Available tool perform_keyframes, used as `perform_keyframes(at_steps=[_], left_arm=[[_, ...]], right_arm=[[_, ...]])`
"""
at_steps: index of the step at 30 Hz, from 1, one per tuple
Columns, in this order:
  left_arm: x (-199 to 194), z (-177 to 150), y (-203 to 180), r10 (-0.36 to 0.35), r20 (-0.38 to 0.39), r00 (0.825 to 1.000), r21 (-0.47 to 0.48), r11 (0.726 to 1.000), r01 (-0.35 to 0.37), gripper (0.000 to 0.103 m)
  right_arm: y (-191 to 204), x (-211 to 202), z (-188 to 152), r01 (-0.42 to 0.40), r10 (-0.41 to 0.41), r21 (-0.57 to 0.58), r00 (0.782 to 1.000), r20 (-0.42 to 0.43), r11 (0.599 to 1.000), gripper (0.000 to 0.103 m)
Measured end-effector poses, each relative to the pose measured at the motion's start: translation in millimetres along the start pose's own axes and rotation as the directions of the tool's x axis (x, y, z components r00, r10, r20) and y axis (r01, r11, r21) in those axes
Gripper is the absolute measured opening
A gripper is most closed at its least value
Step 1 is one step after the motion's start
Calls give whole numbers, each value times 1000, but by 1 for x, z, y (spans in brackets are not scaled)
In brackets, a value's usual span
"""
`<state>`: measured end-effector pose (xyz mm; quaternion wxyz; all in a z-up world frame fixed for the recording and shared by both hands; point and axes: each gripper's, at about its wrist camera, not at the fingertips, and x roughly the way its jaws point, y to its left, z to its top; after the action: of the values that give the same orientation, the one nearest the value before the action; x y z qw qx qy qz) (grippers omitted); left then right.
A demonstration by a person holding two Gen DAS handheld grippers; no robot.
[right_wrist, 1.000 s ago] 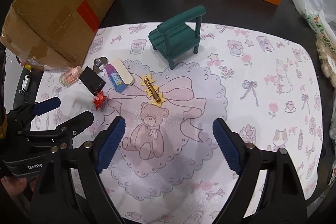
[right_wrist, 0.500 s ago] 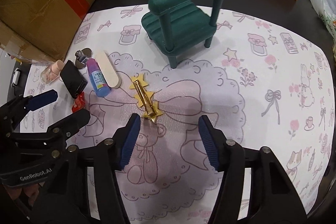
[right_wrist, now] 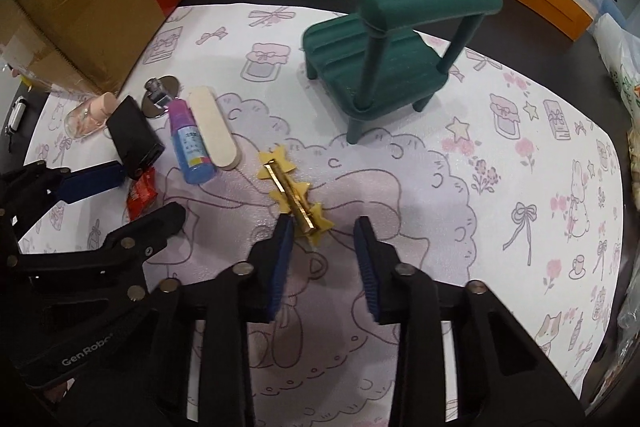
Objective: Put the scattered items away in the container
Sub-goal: 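Grasp the red candy with left tool while right tool grasps the gold star hair clip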
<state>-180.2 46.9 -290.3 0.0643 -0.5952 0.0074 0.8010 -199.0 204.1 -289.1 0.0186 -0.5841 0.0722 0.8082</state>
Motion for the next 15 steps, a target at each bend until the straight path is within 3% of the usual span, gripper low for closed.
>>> perform_keyframes(at_steps=[11,15], left_arm=[[-3,-3,4,-65,-9,998,-20,998,65,23],[-4,-8,3,-87,-13,996,-20,996,87,21]], right_arm=[[-5,-4,0,-30,31,44,1000,-5,999,20],[-12,-6,0,-69,70,82,998,-7,994,20]])
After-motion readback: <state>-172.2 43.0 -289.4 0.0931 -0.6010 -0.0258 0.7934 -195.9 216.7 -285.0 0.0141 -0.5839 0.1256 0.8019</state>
